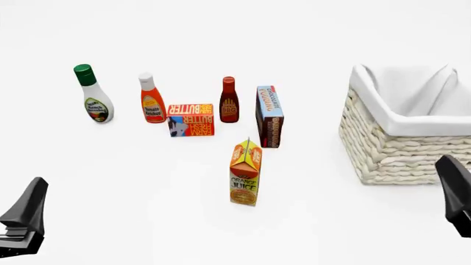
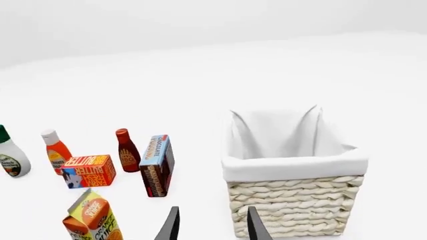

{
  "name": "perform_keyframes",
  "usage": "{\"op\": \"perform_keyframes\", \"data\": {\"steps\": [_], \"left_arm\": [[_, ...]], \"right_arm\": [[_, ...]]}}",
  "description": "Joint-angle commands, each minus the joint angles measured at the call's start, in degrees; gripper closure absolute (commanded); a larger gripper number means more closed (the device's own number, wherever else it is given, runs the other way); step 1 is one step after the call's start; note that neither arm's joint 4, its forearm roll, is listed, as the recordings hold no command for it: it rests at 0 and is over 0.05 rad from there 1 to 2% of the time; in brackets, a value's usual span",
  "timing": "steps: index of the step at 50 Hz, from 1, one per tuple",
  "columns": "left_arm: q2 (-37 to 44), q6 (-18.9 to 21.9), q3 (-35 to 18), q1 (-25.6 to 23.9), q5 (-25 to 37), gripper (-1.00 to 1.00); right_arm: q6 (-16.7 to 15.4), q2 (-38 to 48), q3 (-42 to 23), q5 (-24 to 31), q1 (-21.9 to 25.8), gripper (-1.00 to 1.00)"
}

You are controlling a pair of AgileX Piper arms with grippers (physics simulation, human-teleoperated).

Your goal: Pick the orange juice and place it in the basket.

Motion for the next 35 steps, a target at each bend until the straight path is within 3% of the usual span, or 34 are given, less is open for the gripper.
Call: {"op": "perform_keyframes", "data": {"steps": [1, 35], "left_arm": [[0.09, 0.0, -0.06, 0.0, -0.03, -1.0], [-0.08, 0.02, 0.02, 0.01, 0.06, -1.0]], "right_arm": [[2.76, 5.96, -6.58, 3.39, 2.95, -1.0], [14.27, 27.29, -23.94, 9.71, 12.01, -1.0]]}}
